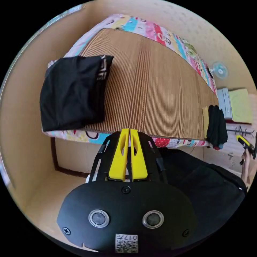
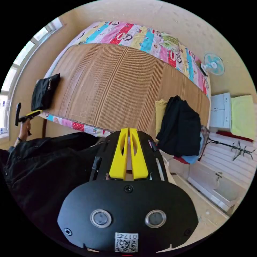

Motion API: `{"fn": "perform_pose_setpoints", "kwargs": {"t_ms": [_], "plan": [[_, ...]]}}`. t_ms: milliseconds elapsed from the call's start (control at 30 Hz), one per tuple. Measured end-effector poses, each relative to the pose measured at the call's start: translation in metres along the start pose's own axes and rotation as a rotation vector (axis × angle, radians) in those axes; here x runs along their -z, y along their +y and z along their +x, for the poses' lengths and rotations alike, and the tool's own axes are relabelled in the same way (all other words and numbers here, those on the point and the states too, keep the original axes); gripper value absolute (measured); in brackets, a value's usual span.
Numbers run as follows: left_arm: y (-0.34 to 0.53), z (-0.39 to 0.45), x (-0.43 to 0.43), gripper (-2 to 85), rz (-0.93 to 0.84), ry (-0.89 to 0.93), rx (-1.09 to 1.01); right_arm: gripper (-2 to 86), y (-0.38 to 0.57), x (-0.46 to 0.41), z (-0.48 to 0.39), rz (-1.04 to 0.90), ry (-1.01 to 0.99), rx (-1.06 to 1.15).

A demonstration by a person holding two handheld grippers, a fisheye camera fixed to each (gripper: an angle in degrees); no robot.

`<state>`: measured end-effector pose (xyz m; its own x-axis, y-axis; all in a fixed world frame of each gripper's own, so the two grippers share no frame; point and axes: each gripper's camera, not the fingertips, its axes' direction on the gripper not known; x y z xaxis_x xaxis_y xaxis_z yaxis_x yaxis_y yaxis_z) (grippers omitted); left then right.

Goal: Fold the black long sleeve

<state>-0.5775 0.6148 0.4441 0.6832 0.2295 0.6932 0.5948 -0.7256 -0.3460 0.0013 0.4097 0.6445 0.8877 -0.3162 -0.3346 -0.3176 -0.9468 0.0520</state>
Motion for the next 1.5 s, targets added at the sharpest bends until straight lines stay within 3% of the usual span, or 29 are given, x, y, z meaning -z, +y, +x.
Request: {"fn": "perform_pose_setpoints", "kwargs": {"t_ms": [33,100,333,367,467,600,667,767,900,967,1067,1233,1333,1500], "plan": [[-0.010,0.008,0.005,-0.5,0.011,-0.017,-0.037,0.3,0.002,0.003,-0.009,-0.012,0.184,-0.016],[-0.046,0.038,0.026,-0.5,0.054,-0.058,-0.154,0.2,0.009,0.002,-0.016,-0.015,0.257,-0.014],[-0.096,0.117,0.060,-0.5,0.152,-0.014,-0.234,0.2,0.092,-0.019,0.063,0.241,-0.597,-0.322],[-0.100,0.135,0.055,-0.5,0.131,0.030,-0.248,0.2,0.099,-0.030,0.071,0.251,-0.693,-0.348],[-0.103,0.188,0.029,-0.5,0.044,0.127,-0.288,0.2,0.126,-0.107,0.099,0.163,-1.241,-0.350],[-0.102,0.270,-0.013,-0.6,-0.111,0.254,-0.399,0.2,0.169,-0.133,0.143,0.426,-1.461,-0.409],[-0.103,0.301,-0.024,-0.6,-0.141,0.273,-0.437,0.3,0.205,-0.155,0.186,0.620,-1.525,-0.549],[-0.112,0.348,-0.040,-0.6,-0.202,0.355,-0.521,0.4,0.233,-0.190,0.224,0.671,-1.577,-0.715],[-0.137,0.385,-0.051,-0.8,-0.229,0.598,-0.488,0.6,0.270,-0.266,0.271,0.759,-1.898,-0.900],[-0.144,0.392,-0.050,-0.9,-0.186,0.706,-0.428,0.8,0.281,-0.279,0.291,0.726,-1.840,-0.945],[-0.142,0.402,-0.048,-1.0,-0.098,0.797,-0.346,1.8,0.273,-0.279,0.341,0.506,-1.537,-0.903],[-0.112,0.424,-0.045,-1.0,-0.004,0.765,-0.335,6.8,0.223,-0.268,0.412,0.305,-1.096,-0.840],[-0.082,0.424,-0.042,-0.9,0.091,0.835,-0.295,8.7,0.182,-0.269,0.443,0.227,-0.867,-0.762],[-0.021,0.398,-0.033,-0.3,0.336,0.921,-0.149,9.4,0.130,-0.331,0.443,0.036,-0.798,-0.647]]}}
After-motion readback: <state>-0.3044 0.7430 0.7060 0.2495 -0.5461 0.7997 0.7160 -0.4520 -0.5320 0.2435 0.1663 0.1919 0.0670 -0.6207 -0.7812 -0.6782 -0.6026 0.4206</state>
